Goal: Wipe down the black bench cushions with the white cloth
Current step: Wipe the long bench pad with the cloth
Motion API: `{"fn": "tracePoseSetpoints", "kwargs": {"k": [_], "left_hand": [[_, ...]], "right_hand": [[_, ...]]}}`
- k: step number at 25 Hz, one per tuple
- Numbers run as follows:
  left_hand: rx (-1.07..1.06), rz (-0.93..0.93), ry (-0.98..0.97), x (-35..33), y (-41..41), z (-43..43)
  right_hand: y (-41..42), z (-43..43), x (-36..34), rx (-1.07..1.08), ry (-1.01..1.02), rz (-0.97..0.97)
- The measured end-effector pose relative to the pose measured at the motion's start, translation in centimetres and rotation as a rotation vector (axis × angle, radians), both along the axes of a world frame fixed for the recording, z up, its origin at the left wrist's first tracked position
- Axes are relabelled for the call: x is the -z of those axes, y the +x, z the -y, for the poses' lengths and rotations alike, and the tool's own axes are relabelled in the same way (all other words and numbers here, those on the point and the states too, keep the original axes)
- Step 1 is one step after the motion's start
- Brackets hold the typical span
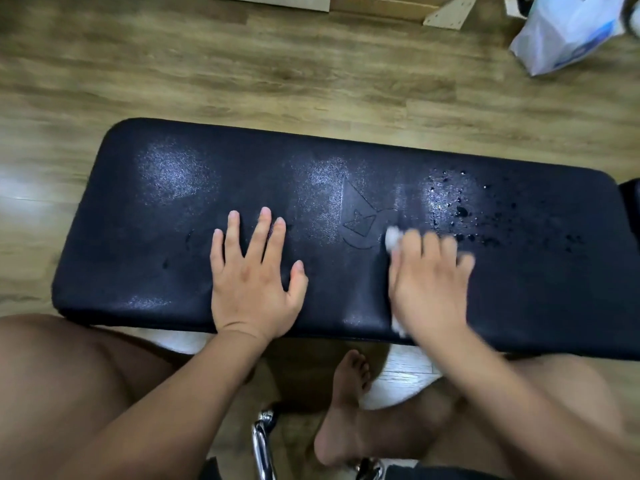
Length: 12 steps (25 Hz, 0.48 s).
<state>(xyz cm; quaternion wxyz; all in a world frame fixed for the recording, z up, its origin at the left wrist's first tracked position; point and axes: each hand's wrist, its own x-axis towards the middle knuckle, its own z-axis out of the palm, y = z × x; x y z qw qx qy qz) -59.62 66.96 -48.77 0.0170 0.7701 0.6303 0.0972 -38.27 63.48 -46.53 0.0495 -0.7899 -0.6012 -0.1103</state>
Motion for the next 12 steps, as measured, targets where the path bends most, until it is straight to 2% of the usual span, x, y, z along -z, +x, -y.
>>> {"fn": "tracePoseSetpoints", "kwargs": {"k": [3, 6, 9, 12], "left_hand": [[-0.001, -0.002, -0.024, 0.4, 0.1, -0.3], [0.011, -0.014, -0.058, 0.3, -0.1, -0.1], [0.000, 0.032, -0.105, -0.1, -0.3, -0.7], [0.120, 0.207, 0.035, -1.4, -0.7, 0.6]], "right_hand": [[-2.2, 8.6, -0.3, -0.127, -0.173, -0.087], [-3.6, 11.6, -1.4, -0.138, -0.224, -0.337], [-3.8, 11.0, -1.8, 0.047, -0.115, -0.921], [-3.2, 12.3, -1.3, 0.436, -0.011, -1.789]]}}
